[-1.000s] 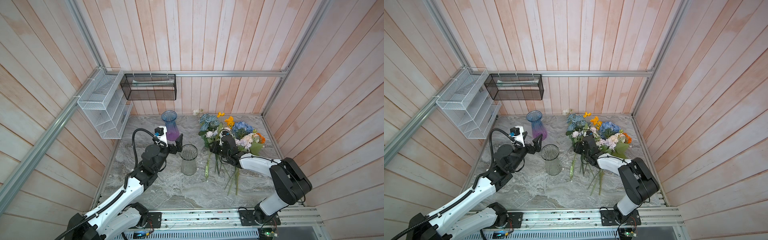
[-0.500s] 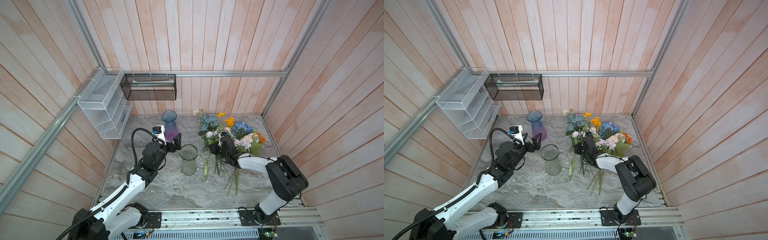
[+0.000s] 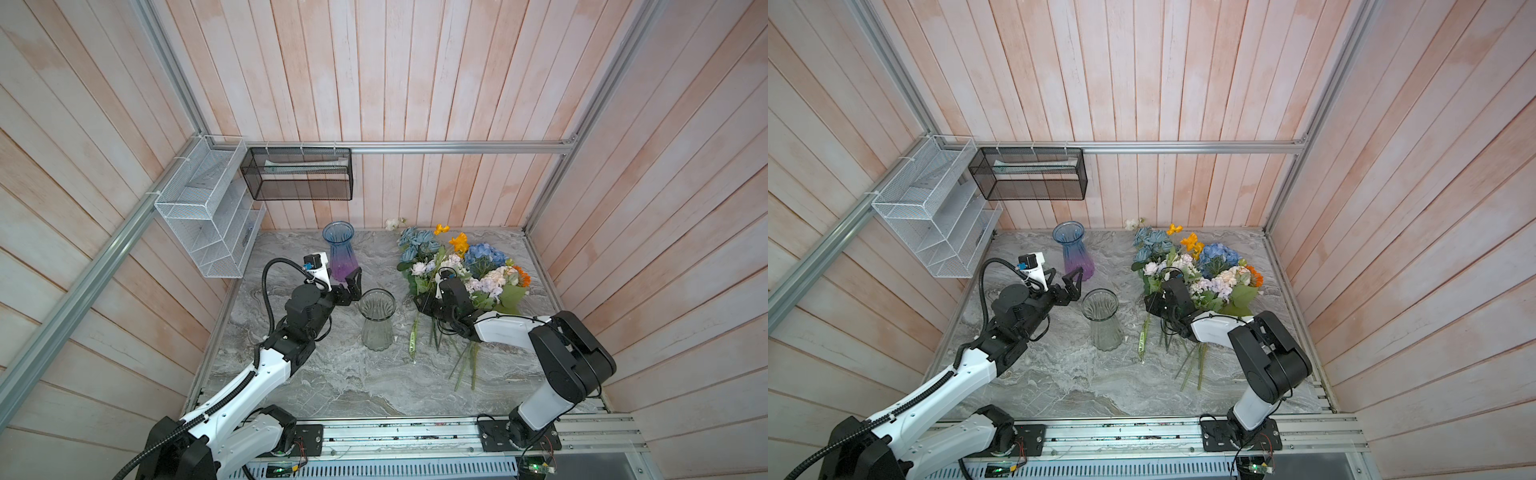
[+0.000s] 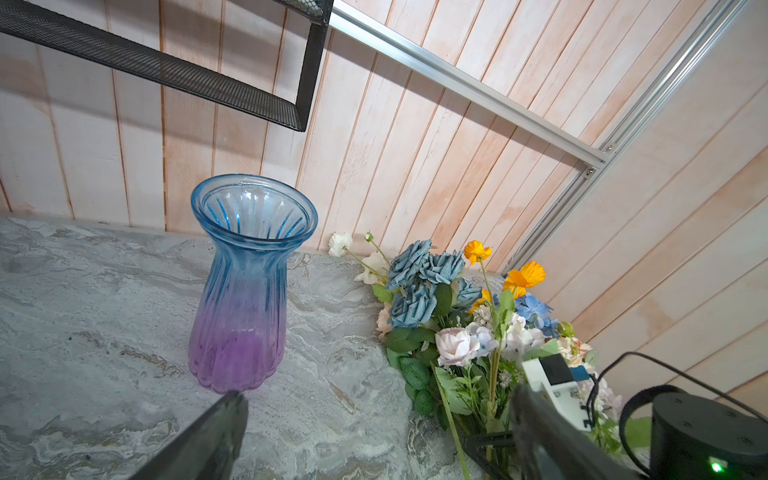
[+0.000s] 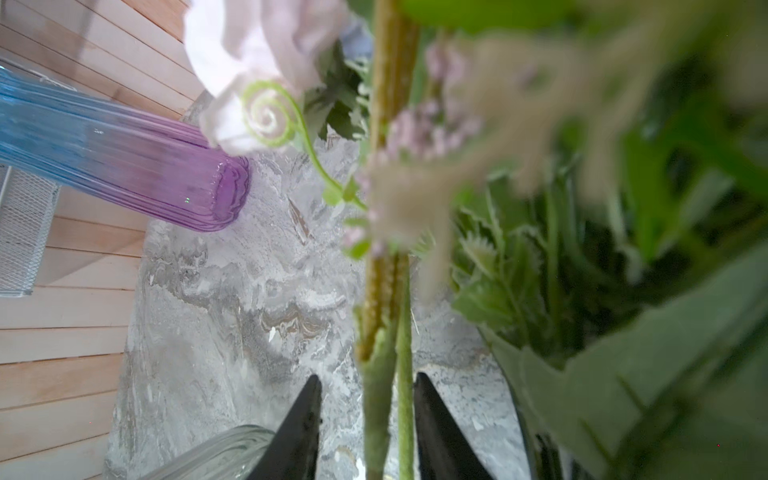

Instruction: Arrange the flowers into the vase

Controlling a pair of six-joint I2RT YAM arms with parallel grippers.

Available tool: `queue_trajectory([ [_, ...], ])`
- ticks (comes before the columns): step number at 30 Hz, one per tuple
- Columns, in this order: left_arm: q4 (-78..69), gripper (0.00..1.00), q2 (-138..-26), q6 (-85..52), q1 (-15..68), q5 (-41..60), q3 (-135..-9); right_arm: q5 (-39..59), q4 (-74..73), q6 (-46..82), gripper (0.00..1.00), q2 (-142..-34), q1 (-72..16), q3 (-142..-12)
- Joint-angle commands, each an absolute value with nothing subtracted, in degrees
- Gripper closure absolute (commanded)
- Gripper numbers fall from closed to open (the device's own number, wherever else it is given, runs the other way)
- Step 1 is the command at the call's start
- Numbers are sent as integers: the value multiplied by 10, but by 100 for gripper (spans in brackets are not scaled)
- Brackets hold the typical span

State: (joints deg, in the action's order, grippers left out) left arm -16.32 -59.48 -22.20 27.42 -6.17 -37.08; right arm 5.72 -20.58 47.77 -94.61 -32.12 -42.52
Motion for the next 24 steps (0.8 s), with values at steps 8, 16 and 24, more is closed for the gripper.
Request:
queue_trajectory([
  [8, -174, 0, -591, -235, 272, -57, -355, 42, -223, 473, 80, -949, -323, -427],
  [16, -175, 0, -587, -238, 271, -58, -352, 37, -223, 463, 90, -954, -322, -427],
  [24, -175, 0, -583, -236, 270, -64, -349, 30, -191, 417, 100, -912, -316, -441],
])
